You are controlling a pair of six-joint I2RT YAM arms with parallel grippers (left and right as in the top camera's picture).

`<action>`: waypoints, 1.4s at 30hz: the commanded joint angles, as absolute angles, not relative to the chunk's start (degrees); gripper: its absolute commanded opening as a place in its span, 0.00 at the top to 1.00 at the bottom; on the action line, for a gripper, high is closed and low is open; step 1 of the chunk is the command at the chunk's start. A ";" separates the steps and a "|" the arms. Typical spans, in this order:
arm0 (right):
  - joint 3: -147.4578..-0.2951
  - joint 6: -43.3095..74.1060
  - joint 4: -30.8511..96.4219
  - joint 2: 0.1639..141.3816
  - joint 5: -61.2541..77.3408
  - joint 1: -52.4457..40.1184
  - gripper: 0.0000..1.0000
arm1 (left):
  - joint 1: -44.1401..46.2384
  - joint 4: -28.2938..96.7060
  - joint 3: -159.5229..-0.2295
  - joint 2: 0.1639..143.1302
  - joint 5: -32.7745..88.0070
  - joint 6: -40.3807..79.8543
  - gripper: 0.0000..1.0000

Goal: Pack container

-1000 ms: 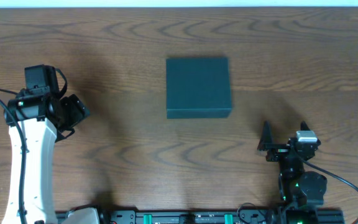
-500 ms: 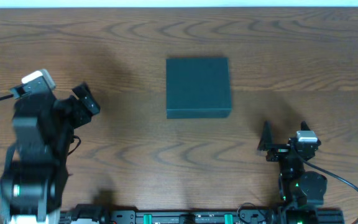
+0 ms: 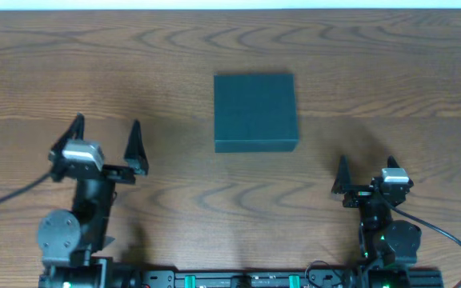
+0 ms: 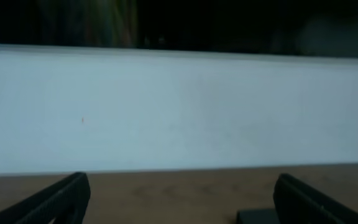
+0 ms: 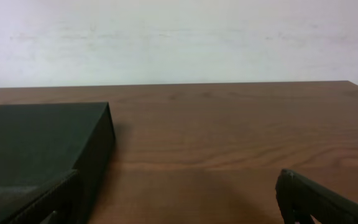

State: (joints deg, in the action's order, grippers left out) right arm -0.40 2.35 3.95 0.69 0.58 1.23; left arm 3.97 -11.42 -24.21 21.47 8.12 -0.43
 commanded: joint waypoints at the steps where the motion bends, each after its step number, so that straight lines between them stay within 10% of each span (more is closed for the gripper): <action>1: -0.32 2.94 4.27 0.38 0.40 1.43 0.01 | 4.14 -17.32 -17.37 16.64 9.28 -4.56 0.05; 42: -0.32 2.94 4.27 0.38 0.40 1.43 0.01 | 0.78 4.43 -0.25 0.23 2.79 -0.01 0.05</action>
